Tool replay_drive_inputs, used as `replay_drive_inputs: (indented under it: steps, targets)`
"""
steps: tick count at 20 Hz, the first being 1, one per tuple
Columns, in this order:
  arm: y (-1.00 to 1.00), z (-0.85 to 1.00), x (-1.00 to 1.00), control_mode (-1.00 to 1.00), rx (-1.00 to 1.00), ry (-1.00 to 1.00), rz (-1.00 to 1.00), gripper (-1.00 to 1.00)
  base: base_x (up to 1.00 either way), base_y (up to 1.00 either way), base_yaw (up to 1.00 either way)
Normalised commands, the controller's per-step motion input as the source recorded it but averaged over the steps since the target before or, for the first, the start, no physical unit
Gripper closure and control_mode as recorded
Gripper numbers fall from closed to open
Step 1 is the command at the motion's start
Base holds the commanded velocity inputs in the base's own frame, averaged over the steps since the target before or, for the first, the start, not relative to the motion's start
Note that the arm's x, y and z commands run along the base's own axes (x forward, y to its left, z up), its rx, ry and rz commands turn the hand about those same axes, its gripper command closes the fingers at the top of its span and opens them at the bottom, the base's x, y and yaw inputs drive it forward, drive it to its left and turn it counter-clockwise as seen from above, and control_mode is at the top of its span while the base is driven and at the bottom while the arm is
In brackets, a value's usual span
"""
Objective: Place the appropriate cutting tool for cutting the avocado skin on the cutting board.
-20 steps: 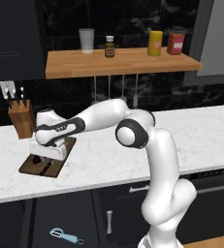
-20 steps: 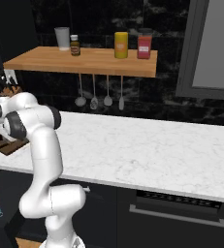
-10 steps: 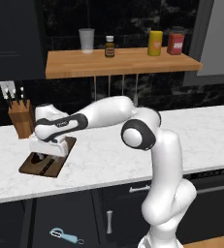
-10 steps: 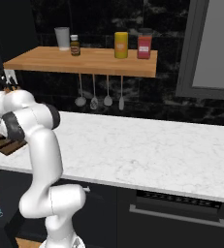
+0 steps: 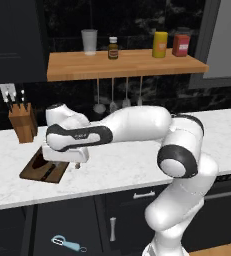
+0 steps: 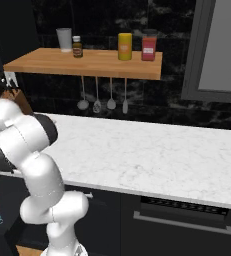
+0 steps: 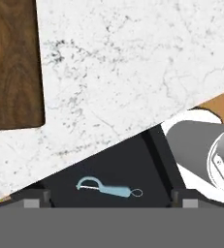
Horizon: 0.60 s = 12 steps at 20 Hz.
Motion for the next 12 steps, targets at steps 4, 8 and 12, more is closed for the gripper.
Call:
replay_drive_inputs:
  steps: [4, 8, 12]
  targets:
    - [-0.96, 0.32, -1.00, -1.00, 0.01, -0.20, 0.02, -1.00, 0.00, 0.00, 0.00]
    - [-0.97, 0.43, -1.00, -1.00, 0.07, -0.14, 0.00, -1.00, 0.00, 0.00, 0.00]
    - [-0.84, 0.50, -1.00, -1.00, 0.12, -0.02, 0.00, -1.00, 0.00, 0.00, 0.00]
